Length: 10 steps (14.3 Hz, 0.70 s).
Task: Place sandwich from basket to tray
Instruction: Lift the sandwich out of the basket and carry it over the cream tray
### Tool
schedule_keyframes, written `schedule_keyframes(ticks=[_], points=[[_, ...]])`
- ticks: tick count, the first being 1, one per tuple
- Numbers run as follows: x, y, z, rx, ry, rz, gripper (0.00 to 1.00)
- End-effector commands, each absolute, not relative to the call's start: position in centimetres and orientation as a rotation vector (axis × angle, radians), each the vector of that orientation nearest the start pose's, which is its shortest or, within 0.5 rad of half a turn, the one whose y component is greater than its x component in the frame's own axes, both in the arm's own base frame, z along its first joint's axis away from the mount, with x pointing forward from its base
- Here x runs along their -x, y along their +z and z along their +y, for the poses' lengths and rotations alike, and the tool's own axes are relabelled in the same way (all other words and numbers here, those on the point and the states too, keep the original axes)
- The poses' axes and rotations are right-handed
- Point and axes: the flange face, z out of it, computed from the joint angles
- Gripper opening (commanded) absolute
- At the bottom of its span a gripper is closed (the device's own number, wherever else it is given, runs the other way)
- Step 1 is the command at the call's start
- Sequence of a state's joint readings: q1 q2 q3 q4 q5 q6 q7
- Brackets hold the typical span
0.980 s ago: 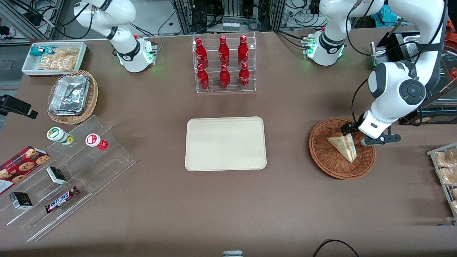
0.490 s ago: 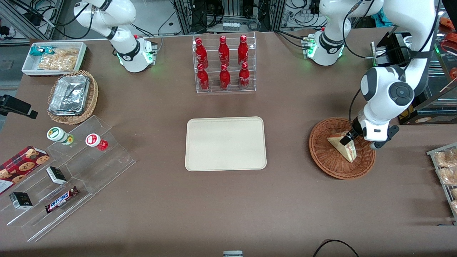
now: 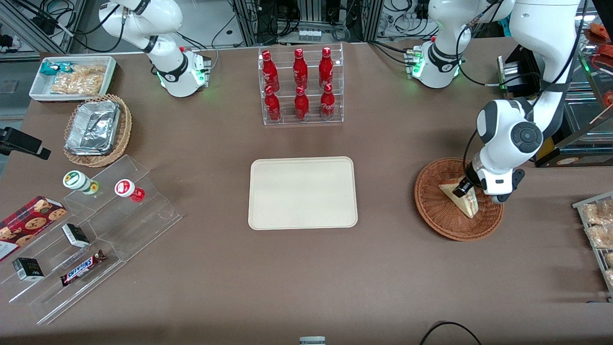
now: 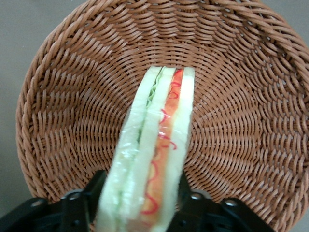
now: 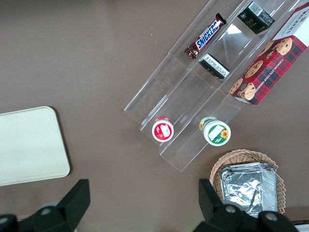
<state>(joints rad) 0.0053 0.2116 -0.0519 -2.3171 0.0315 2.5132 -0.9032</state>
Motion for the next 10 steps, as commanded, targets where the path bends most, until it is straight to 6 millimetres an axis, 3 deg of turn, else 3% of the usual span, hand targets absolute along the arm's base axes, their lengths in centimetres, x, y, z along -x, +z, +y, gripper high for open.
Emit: schedule_keyframes(ticks=[1,3,5,6,8,10], points=[[-52.7,26.3,-3.0,2.857,-0.027,-1.295,0.05],[-53.0,28.6,-3.4,2.87,-0.032,-1.259,0.03],[-53.7,31.4,-5.3,2.919,0.051,-1.063,0.0],[-54.0,32.6,-7.0,2.961,0.12,-0.878,0.0],[-54.6,34.0,-10.3,3.01,0.128,-0.719,0.0],[-55.7,35.1,-14.1,3.095,0.104,-0.341,0.01]])
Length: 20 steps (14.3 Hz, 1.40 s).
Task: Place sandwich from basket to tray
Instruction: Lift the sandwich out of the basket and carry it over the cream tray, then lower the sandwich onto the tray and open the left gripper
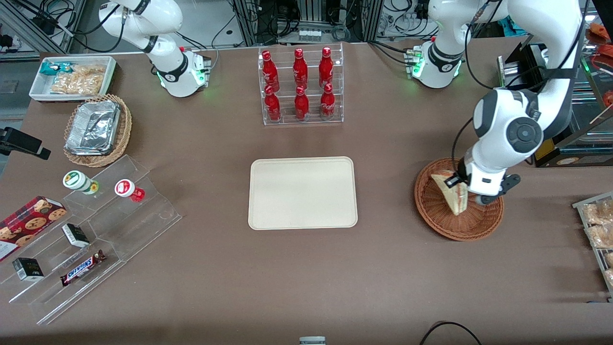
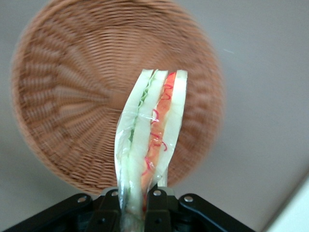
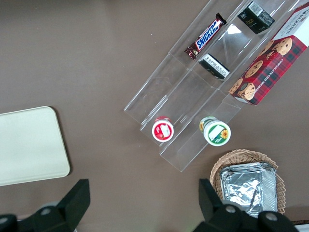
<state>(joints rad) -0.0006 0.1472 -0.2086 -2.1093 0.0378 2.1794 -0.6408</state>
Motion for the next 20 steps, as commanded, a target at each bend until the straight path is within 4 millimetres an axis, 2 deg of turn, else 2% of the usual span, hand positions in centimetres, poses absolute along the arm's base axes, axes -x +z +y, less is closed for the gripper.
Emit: schedule_keyframes(ticks=[1,4,5,8,11,14,16,18,20], points=[[-56.0,35.6,-16.7,3.104,0.131,-0.263,0.01],[-56.4,35.7,-24.9,3.104,0.191,-0.138,0.0],[-56.7,35.5,-27.1,3.108,0.188,-0.166,0.0],[-56.4,33.8,-35.8,3.132,0.182,-0.185,0.0],[-56.0,32.6,-43.2,3.126,0.108,-0.269,0.0],[-54.5,31.2,-48.6,3.132,0.08,-0.291,0.0],[-54.0,30.2,-51.0,3.144,0.082,-0.309,0.0],[-52.7,28.8,-53.8,3.152,0.09,-0.301,0.0],[-51.6,27.3,-55.1,3.132,0.087,-0.287,0.0]])
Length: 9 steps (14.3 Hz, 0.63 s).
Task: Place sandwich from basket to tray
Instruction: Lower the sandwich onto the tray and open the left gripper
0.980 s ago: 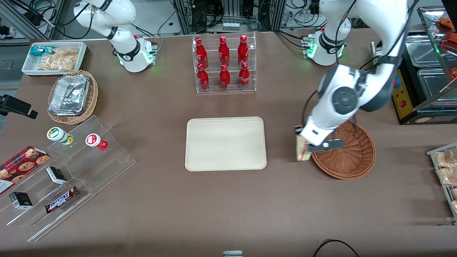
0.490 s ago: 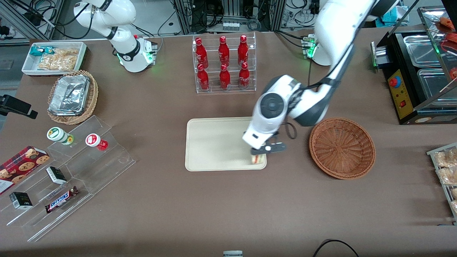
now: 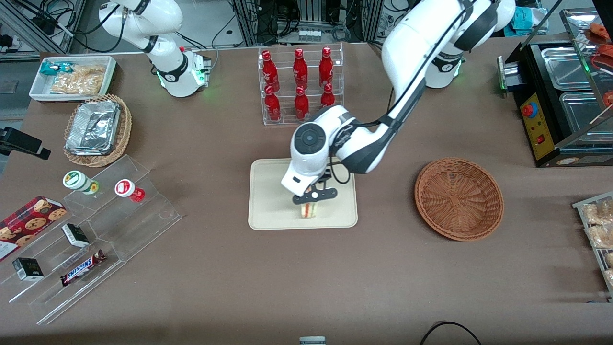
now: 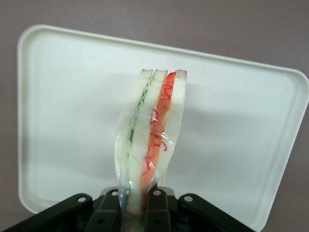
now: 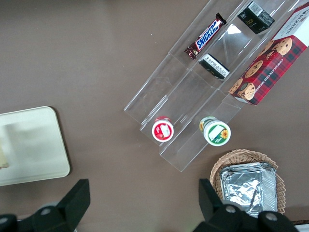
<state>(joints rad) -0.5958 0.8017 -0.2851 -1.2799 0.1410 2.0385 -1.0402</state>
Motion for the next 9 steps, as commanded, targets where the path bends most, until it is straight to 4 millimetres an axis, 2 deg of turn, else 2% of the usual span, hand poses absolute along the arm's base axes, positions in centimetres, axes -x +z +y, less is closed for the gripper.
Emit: schedule_keyframes(ticks=[1,3,6,8,9], points=[[-51.3,27.2,-55.3,3.124,0.068,-0.279,0.0],[-51.1,27.1,-55.5,3.12,0.068,-0.282,0.0],[-50.3,25.0,-56.1,3.106,0.091,-0.3,0.03],[-50.1,24.1,-56.3,3.101,0.089,-0.337,0.12],[-50.1,23.8,-56.3,3.106,0.088,-0.371,0.23]])
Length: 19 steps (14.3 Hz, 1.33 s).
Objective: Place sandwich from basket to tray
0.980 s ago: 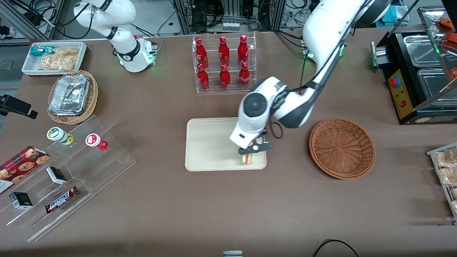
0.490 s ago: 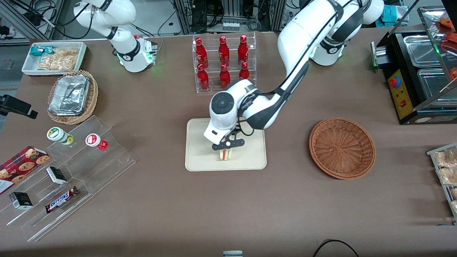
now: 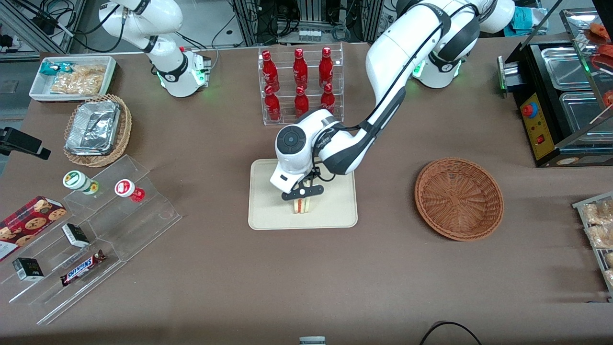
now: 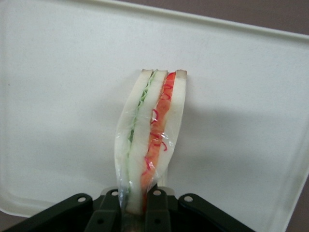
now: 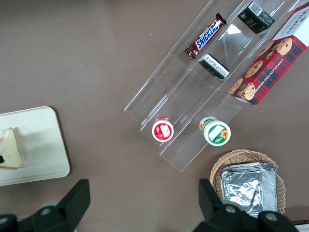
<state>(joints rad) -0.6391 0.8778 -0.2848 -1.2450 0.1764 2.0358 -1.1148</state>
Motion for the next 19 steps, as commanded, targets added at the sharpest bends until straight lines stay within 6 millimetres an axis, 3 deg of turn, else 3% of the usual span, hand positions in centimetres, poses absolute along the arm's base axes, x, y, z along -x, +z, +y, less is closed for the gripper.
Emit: schedule_keyframes(ticks=[1,2,4,8,11,12,15,19], points=[[-50.2,24.1,-56.4,3.109,0.083,-0.4,0.73],[-50.2,24.4,-56.3,3.109,0.086,-0.414,1.0],[-50.2,25.8,-56.5,3.115,0.06,-0.428,1.0],[-50.4,30.5,-55.7,3.101,0.016,-0.409,1.0],[-50.9,31.2,-53.5,3.015,0.055,-0.436,1.0],[-52.2,31.6,-51.3,3.001,0.059,-0.469,1.0],[-52.3,33.4,-45.4,2.967,0.062,-0.417,1.0],[-54.7,35.8,-36.9,2.964,0.087,-0.361,1.0]])
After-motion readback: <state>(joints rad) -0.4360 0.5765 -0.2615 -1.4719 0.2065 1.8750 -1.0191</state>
